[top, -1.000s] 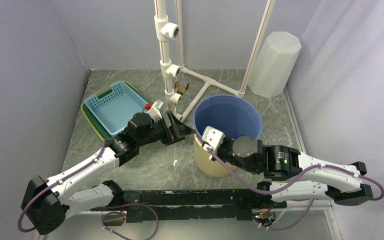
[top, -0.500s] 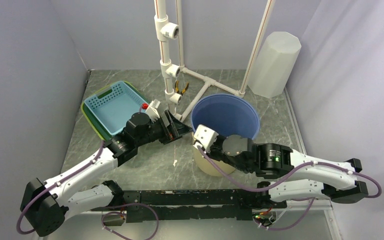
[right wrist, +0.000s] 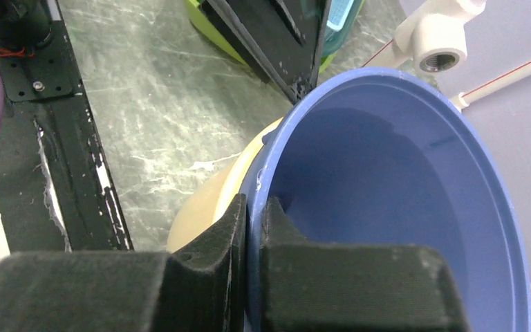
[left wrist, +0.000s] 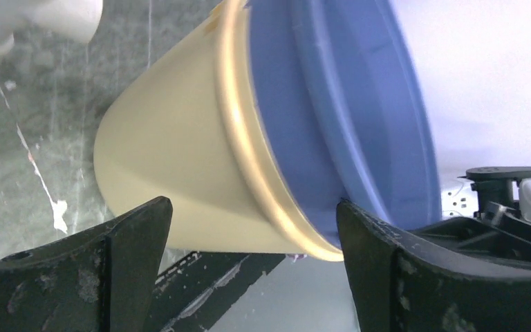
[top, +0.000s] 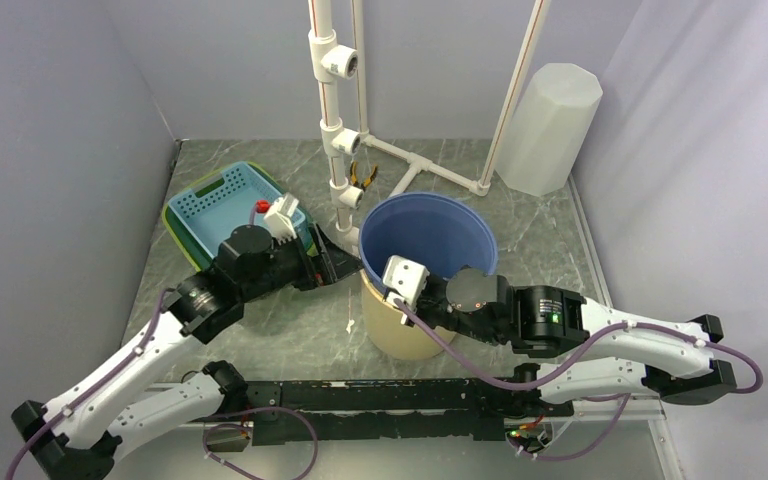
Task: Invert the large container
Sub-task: Adjust the container at the center of the board.
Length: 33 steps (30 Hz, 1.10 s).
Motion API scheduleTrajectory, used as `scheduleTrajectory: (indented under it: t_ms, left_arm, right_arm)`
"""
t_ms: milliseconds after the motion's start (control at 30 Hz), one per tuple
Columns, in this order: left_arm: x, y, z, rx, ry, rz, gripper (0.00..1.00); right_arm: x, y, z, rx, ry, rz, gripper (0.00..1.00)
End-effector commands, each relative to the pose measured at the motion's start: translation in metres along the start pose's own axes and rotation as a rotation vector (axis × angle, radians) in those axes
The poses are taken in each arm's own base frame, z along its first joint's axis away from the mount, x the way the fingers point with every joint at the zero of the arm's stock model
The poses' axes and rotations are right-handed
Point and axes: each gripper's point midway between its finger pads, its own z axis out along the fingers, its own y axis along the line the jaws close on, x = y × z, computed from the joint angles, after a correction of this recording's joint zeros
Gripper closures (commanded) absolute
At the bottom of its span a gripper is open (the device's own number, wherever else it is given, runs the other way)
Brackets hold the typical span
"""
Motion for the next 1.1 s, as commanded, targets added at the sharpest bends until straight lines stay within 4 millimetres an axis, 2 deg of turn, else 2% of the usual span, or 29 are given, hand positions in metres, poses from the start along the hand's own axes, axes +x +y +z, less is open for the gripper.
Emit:
scheduleTrajectory:
  t_ms: [0, 133, 233, 367, 467, 533, 633, 733, 867, 1067]
  left_arm:
    - [-0.035, -0.041, -0.027, 0.087, -0.127, 0.082, 0.06]
    - [-0.050, -0.053, -0.035, 0.088, -0.167, 0.098, 0.06]
    - [-0.056, -0.057, -0.033, 0.070, -0.167, 0.109, 0.06]
    - [-0.059, -0.056, -0.025, -0.038, -0.088, 0.154, 0.08]
    - [-0.054, -0.044, -0.018, -0.149, 0.008, 0.181, 0.12]
    - [-0.050, -0.032, -0.016, -0.220, 0.051, 0.188, 0.18]
    - [-0.046, -0.022, -0.013, -0.269, 0.087, 0.208, 0.27]
    - [-0.043, -0.012, -0.012, -0.325, 0.123, 0.218, 0.31]
    - [-0.044, -0.006, -0.017, -0.363, 0.136, 0.243, 0.30]
    - [-0.056, -0.026, -0.028, -0.303, 0.083, 0.278, 0.22]
  right_arm:
    - [-0.067, -0.005, -0.015, -0.031, -0.230, 0.040, 1.00]
    - [-0.063, 0.005, -0.010, -0.084, -0.201, 0.029, 1.00]
    - [-0.064, 0.010, -0.009, -0.105, -0.195, 0.030, 1.00]
    - [-0.068, 0.015, -0.009, -0.138, -0.196, 0.026, 1.00]
    - [-0.070, 0.017, -0.009, -0.148, -0.214, 0.017, 1.00]
    - [-0.070, 0.020, -0.010, -0.166, -0.220, 0.013, 1.00]
    - [-0.070, 0.021, -0.010, -0.175, -0.220, 0.012, 1.00]
    - [-0.068, 0.023, -0.009, -0.181, -0.214, 0.004, 1.00]
    - [-0.067, 0.024, -0.008, -0.182, -0.207, 0.001, 1.00]
    - [-0.065, 0.024, -0.007, -0.183, -0.200, 0.000, 1.00]
